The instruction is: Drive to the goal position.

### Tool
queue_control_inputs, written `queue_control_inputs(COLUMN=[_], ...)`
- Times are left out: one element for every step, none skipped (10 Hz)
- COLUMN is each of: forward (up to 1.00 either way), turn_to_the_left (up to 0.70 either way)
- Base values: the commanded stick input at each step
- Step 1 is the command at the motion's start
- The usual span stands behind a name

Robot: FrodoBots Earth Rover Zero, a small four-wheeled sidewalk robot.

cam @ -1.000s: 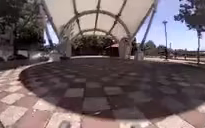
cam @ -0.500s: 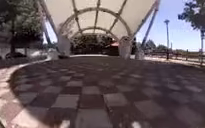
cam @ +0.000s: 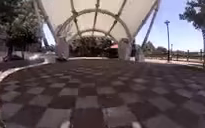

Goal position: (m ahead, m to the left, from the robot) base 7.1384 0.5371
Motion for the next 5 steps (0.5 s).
queue_control_inputs(forward=[0.70,0.70,0.70,0.70,0.70], turn_to_the_left=[0.00,0.00,0.00,0.00,0.00])
